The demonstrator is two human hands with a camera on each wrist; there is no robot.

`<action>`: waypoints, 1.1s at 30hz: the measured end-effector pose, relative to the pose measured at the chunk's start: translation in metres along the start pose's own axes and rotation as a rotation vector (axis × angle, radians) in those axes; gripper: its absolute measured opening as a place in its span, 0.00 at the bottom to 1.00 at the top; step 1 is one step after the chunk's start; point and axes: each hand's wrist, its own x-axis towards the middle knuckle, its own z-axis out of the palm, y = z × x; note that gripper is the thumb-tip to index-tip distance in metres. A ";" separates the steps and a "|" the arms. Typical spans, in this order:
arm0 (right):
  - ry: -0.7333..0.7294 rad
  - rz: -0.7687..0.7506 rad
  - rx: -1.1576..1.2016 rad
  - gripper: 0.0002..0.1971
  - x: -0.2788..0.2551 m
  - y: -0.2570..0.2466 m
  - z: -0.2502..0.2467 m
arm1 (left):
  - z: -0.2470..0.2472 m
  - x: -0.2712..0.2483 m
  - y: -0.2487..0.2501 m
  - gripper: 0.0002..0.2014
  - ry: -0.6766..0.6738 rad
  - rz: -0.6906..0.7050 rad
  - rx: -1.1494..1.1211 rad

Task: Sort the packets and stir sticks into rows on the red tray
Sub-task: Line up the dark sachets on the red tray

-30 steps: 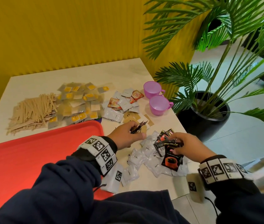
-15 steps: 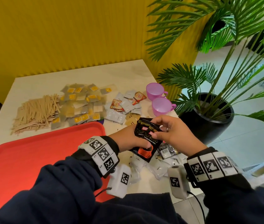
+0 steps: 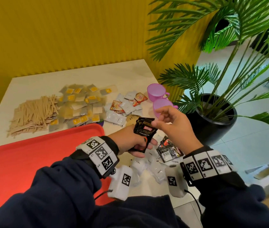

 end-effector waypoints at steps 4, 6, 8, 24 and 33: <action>-0.161 0.288 -0.420 0.21 0.004 0.038 -0.029 | -0.006 0.000 -0.001 0.17 0.087 -0.002 0.007; -0.355 0.418 -0.648 0.30 0.001 0.062 -0.033 | -0.007 0.002 -0.001 0.16 0.124 -0.004 0.006; -0.422 0.496 -0.770 0.35 -0.002 0.081 -0.031 | -0.006 0.005 0.000 0.15 0.140 -0.012 0.026; -0.431 0.341 -0.539 0.12 -0.002 0.078 -0.031 | -0.014 0.010 -0.004 0.10 0.206 0.001 0.048; -0.298 0.074 0.126 0.26 0.000 0.008 -0.023 | -0.009 0.011 0.000 0.13 0.213 -0.019 -0.207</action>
